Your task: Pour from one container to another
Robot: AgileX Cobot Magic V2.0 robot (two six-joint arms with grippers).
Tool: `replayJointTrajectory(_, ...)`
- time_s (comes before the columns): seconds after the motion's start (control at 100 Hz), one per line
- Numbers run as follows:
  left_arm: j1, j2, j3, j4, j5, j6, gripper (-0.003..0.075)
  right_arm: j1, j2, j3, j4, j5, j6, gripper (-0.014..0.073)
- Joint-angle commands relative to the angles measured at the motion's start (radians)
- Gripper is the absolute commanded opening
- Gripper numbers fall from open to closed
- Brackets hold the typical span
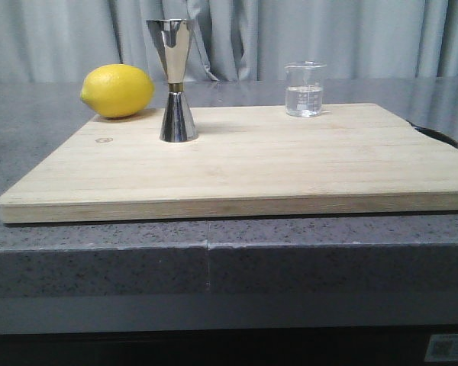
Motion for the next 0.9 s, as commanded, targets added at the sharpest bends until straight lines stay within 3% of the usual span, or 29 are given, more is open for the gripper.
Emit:
replayJointTrajectory(0.0, 0.001, 0.014, -0.034, -0.005, -0.071, 0.004, -0.0019, 0.001, 0.015, -0.034, -0.010, -0.081, -0.010, -0.0071)
replayJointTrajectory(0.49, 0.001, 0.014, -0.034, -0.014, -0.073, 0.004, -0.0018, 0.001, 0.015, -0.034, -0.010, -0.075, -0.010, -0.0069)
replayJointTrajectory(0.59, 0.001, 0.014, -0.034, -0.014, -0.081, 0.002, 0.0008, 0.001, 0.015, -0.034, -0.010, -0.083, -0.010, 0.0031)
replayJointTrajectory(0.66, 0.001, 0.014, -0.034, -0.010, -0.086, 0.002, 0.0109, 0.001, 0.015, -0.034, -0.015, -0.083, -0.010, 0.0169)
replayJointTrajectory(0.78, 0.001, 0.014, -0.034, -0.003, -0.086, 0.002, 0.0427, 0.001, 0.015, -0.034, -0.017, -0.083, -0.010, 0.0423)
replayJointTrajectory(0.85, 0.001, 0.014, -0.034, -0.003, -0.093, 0.002, 0.0570, 0.001, 0.015, -0.034, -0.017, -0.081, -0.010, 0.0515)
replayJointTrajectory(0.89, 0.001, 0.014, -0.034, -0.003, -0.097, 0.002, 0.0609, 0.001, 0.015, -0.034, -0.017, -0.081, -0.010, 0.0539)
